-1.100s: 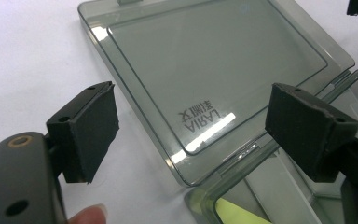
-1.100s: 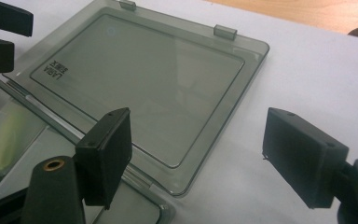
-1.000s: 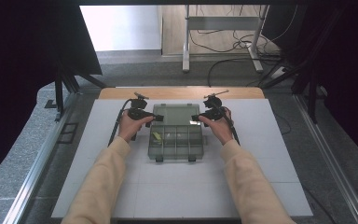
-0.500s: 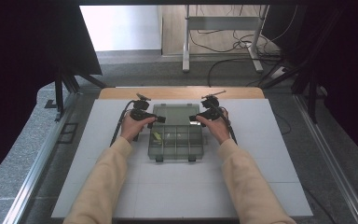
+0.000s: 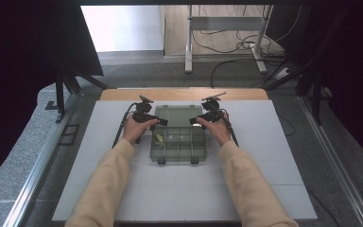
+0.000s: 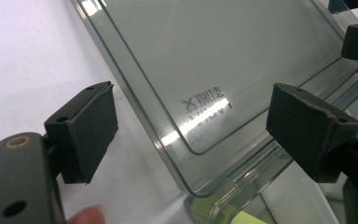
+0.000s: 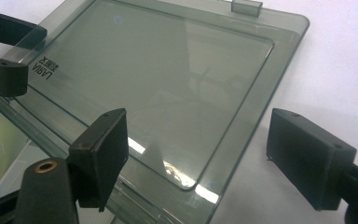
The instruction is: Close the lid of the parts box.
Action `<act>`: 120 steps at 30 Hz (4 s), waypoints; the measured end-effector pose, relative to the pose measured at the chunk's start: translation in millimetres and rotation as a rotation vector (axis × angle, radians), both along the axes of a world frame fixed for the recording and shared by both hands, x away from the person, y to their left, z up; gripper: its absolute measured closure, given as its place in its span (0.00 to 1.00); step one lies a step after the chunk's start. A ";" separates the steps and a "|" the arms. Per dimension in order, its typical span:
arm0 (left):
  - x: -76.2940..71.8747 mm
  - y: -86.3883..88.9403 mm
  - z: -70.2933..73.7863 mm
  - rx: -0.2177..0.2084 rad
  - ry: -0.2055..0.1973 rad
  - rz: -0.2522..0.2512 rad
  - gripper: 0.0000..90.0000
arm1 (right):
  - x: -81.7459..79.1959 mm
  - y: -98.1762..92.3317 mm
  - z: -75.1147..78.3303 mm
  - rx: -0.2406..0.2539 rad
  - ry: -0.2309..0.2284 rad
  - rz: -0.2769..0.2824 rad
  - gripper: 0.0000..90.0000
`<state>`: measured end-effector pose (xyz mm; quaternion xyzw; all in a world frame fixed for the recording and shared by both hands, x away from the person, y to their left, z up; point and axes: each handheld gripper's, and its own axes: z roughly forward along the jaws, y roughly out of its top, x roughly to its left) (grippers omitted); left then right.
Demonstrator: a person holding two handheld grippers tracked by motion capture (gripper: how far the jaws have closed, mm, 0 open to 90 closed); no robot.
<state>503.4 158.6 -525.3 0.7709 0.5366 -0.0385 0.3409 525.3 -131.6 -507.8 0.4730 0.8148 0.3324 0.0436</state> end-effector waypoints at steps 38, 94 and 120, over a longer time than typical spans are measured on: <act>-0.2 -3.7 0.5 -0.050 0.010 0.013 0.19 | 1.2 1.6 -4.4 0.031 0.030 -0.007 0.22; -20.7 1.8 31.4 -0.085 -0.158 0.006 0.21 | -20.5 -10.7 30.4 0.134 -0.121 0.010 0.27; -30.6 5.6 37.5 -0.086 -0.211 -0.020 0.24 | -31.4 -13.2 36.9 0.169 -0.167 0.027 0.28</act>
